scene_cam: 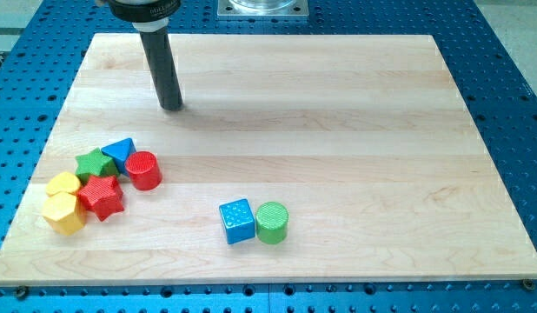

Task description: Place your arm bottom left to the yellow hexagon

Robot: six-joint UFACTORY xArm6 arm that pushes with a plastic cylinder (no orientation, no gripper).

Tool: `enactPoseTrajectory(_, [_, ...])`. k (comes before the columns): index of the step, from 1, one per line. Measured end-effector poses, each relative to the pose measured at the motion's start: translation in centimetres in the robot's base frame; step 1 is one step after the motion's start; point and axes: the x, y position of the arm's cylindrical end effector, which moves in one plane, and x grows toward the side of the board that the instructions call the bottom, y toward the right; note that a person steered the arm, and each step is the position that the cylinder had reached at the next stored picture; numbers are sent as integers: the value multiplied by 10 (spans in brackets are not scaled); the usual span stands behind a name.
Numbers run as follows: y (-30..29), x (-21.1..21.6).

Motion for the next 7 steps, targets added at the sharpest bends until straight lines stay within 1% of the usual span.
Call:
enactPoseTrajectory(1, [-5,0])
enactPoseTrajectory(3, [-56,8])
enactPoseTrajectory(4, [-92,24])
enactPoseTrajectory(5, [-137,74])
enactPoseTrajectory(6, [-162,97])
enactPoseTrajectory(7, [-163,121])
